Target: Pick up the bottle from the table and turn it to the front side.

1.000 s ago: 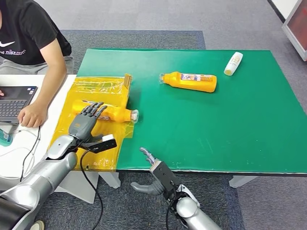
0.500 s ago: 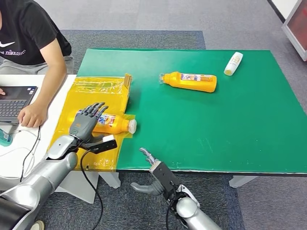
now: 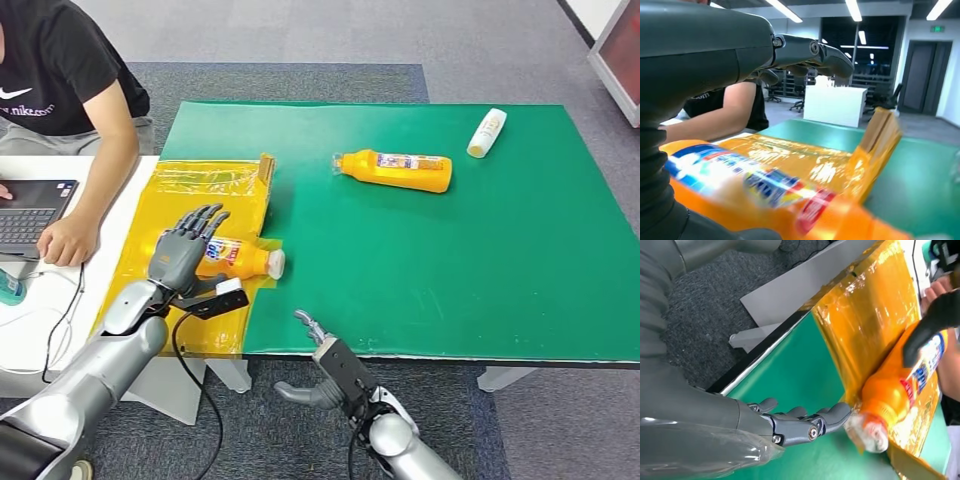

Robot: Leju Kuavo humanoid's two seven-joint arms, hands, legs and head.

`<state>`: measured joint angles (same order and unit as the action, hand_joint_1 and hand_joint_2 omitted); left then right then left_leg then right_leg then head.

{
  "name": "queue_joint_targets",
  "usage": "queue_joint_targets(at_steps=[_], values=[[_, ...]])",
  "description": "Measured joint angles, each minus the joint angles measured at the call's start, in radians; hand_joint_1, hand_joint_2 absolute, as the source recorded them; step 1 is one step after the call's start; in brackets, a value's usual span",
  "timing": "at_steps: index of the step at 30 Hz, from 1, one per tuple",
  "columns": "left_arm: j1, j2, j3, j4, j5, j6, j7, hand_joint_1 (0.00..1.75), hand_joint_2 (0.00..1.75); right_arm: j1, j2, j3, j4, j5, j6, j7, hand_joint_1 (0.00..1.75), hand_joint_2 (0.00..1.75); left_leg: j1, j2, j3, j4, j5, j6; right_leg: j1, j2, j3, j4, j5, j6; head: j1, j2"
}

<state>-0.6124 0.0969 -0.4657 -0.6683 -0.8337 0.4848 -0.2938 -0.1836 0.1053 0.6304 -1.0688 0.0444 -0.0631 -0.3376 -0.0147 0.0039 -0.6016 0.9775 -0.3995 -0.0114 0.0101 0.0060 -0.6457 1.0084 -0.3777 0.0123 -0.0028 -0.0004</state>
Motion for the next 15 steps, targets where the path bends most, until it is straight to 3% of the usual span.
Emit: queue_joint_targets(at_steps=[15], values=[[0.303, -0.010, 0.013, -0.500, 0.390, -0.099, -0.109, 0.00, 1.75, 0.072, -0.026, -0.036, -0.018, 0.020, -0.061, 0.000, 0.00, 1.75, 0.000, 0.000, 0.000, 0.000, -0.002, 0.001, 0.000, 0.000, 0.000, -0.001, -0.001, 0.000, 0.000, 0.000]])
